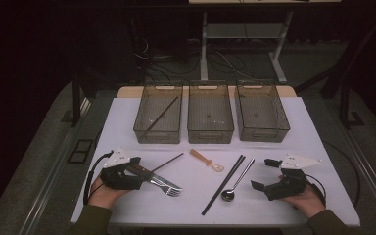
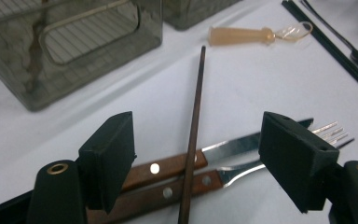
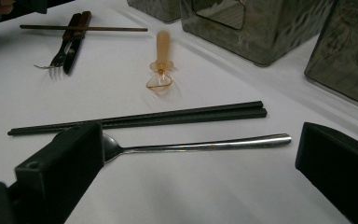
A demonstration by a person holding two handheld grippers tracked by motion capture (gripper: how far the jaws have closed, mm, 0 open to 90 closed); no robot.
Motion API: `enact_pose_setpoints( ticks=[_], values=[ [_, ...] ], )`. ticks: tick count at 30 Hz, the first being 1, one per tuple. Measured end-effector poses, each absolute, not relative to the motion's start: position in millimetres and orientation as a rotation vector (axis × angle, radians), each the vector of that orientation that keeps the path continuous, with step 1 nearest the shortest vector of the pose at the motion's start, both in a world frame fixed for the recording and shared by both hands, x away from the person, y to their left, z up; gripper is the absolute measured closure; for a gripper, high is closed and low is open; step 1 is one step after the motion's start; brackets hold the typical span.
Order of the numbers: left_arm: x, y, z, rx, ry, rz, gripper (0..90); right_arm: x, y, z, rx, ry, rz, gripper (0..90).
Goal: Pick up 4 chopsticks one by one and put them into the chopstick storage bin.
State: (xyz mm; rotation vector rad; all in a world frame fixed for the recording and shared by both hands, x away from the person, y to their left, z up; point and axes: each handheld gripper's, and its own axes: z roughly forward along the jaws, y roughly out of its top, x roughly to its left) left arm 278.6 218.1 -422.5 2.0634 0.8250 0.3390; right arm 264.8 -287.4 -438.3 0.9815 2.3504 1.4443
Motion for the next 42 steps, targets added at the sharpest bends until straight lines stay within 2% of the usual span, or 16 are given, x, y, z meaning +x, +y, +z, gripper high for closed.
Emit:
enact_pose_setpoints(
  ticks=[8,16,23,42],
  values=[
    [273.1,223.9,-428.6,2.083,0.825,0.310,32.6,265.5,-286.2,-438.9,0.992,2.347,1.420,1.2],
    [272.7,226.4,-434.1,2.171,0.822,0.300,50.6,263.4,-290.0,-438.9,1.010,2.341,1.430,1.2],
    [271.1,229.0,-433.1,2.208,0.829,0.301,60.7,262.9,-290.6,-438.3,1.005,2.336,1.439,1.2],
    [273.9,235.7,-438.3,2.268,0.847,0.261,70.3,259.3,-288.7,-437.6,1.006,2.332,1.429,1.2]
  ],
)
